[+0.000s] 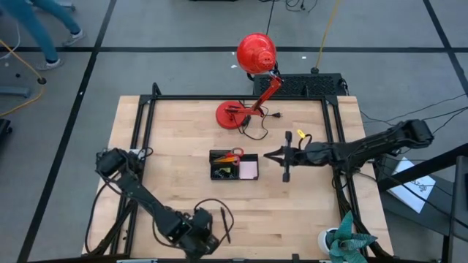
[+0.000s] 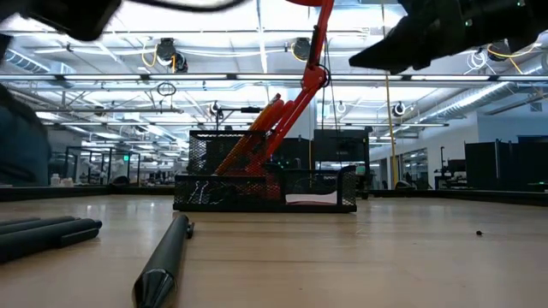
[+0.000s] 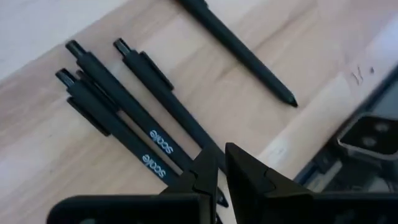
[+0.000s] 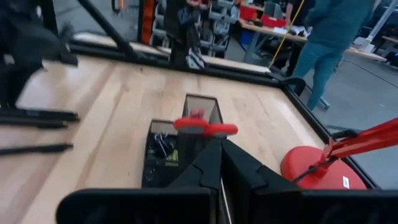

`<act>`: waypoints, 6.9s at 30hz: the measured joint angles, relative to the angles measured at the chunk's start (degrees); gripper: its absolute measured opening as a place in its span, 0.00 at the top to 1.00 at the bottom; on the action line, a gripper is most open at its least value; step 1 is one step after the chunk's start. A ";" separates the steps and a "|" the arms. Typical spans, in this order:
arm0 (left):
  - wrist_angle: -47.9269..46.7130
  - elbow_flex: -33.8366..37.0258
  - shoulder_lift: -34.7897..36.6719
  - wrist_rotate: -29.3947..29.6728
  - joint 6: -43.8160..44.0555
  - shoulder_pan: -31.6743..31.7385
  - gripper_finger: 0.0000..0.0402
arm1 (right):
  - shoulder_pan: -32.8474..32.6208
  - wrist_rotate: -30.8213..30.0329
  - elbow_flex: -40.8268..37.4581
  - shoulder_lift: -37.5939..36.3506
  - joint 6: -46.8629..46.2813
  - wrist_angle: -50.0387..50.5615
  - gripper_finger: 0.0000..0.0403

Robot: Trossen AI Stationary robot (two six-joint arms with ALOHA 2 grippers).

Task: Pick and place office supplies into organizer
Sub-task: Put the black pen into the black mesh desk organizer

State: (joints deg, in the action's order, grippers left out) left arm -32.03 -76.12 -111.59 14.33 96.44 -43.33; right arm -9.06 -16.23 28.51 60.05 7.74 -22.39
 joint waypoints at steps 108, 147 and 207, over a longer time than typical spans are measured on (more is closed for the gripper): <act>-14.31 0.01 -4.06 -4.68 -10.89 5.12 0.89 | -0.04 0.00 0.04 -2.90 0.88 2.54 0.99; 19.12 2.38 17.16 29.87 -99.46 23.82 0.95 | -0.07 0.04 -0.22 -2.86 -6.28 2.43 0.99; 67.01 43.80 22.16 -4.13 -97.32 42.10 0.92 | -0.03 -0.26 -5.11 -2.81 -8.58 -3.98 0.99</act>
State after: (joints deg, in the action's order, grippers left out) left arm 34.97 -32.32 -89.43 10.20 -0.88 -1.23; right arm -9.09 -16.49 23.40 57.23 -0.84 -26.37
